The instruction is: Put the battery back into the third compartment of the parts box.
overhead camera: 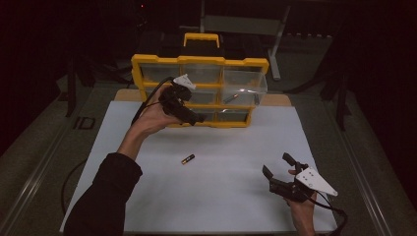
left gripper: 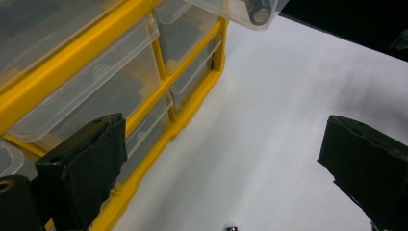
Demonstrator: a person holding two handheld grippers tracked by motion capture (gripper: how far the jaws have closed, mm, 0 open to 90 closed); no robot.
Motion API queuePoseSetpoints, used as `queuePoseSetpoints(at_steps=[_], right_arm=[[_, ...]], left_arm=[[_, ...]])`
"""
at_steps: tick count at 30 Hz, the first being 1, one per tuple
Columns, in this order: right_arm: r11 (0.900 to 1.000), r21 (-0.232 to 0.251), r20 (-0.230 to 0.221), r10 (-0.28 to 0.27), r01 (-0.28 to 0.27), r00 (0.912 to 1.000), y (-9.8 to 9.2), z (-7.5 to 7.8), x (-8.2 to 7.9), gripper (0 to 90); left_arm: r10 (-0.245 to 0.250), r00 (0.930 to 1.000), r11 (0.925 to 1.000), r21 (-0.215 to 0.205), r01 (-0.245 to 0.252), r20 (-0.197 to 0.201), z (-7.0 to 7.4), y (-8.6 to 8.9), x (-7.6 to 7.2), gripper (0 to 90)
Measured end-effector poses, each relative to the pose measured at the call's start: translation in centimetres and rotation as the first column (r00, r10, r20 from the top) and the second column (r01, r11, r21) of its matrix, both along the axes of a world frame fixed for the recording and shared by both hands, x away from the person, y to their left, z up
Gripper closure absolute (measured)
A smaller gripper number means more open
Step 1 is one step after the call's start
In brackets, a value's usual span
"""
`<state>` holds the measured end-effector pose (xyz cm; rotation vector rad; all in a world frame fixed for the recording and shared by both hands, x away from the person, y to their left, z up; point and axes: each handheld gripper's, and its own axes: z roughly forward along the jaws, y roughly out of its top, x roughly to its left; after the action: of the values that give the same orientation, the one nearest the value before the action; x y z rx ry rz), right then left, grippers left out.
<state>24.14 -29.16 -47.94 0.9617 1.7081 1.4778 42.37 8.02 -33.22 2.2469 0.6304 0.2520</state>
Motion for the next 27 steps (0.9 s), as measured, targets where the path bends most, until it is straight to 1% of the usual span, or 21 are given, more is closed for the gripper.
queuePoseSetpoints(at_steps=[6, 12, 20, 27], right_arm=[[1.000, 0.000, 0.000, 0.000, 0.000, 1.0000, 0.0, 0.0, 0.0, 13.7], [1.000, 0.001, -0.001, 0.002, -0.002, 1.0000, 0.0, 0.0, 0.0, 13.7], [1.000, 0.003, -0.002, 0.004, -0.004, 1.0000, 0.0, 0.0, 0.0, 13.7], [1.000, 0.002, -0.002, 0.004, -0.004, 1.0000, 0.1, 0.0, 0.0, 13.7]], left_arm=[[-0.004, 1.0000, 1.0000, 0.005, 0.004, -0.006, -0.3, 0.0, -0.2, 3.5], [-0.006, 0.9998, 0.9999, 0.014, 0.007, -0.018, -0.9, 0.0, -0.3, 3.5], [-0.016, 0.9996, 0.9995, 0.025, 0.017, -0.021, -1.4, 0.0, -0.5, 3.4], [-0.015, 0.9993, 0.9994, 0.032, 0.016, -0.034, -2.2, 0.1, -0.5, 3.4]])
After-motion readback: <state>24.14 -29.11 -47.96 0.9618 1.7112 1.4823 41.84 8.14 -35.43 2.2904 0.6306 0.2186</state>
